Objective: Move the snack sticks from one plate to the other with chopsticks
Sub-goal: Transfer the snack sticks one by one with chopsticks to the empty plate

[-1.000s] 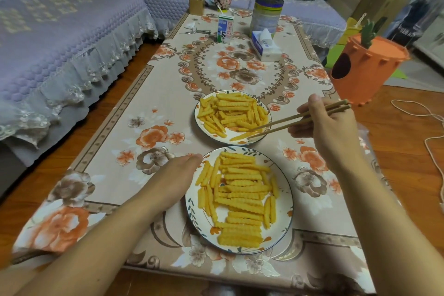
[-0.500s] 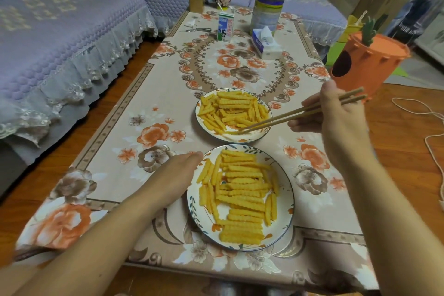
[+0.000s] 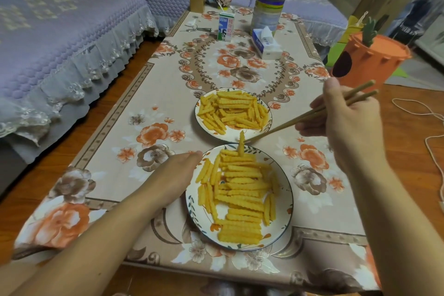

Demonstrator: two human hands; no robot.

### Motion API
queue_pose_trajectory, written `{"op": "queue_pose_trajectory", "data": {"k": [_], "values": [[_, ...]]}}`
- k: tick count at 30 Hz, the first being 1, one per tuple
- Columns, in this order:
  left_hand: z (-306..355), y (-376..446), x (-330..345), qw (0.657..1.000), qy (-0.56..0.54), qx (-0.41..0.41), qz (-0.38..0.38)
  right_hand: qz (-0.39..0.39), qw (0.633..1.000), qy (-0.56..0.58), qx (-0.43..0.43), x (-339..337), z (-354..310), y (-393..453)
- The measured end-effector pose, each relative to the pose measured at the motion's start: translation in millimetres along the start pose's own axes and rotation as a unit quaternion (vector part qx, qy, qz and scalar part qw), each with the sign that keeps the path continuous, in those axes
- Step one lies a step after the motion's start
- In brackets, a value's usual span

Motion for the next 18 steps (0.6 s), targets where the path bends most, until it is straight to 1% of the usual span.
{"op": "queue_pose_trajectory", "data": {"k": [5, 10, 11, 14, 18], "values": [[1, 1, 0, 1.000, -0.009, 0.009, 0.000, -0.024, 0.999, -0.013, -0.017, 24, 7, -14], [-1, 1, 0, 1.000, -0.009, 0.008, -0.002, -0.017, 1.000, -0.004, 0.004, 7, -9, -7], [-2, 1, 0, 1.000, -0.009, 0.007, -0.003, -0.031, 0.999, -0.001, 0.019, 2, -15, -5], [-2, 1, 0, 1.000, -0.009, 0.010, -0.001, -0.107, 0.992, -0.016, 0.058, -6, -24, -6], [-1, 2, 1, 1.000, -0.007, 0.007, 0.006, -0.168, 0.982, -0.069, 0.056, 1, -20, -12]]}}
Point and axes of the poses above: each hand's wrist, its own y-axis towards the middle knuckle, its own x-axis out of the palm, z = x × y, the point moved 7 cm from there along y, towards the middle knuckle, and after that the axes turned 7 degrees about z, right-handed, at the moved point
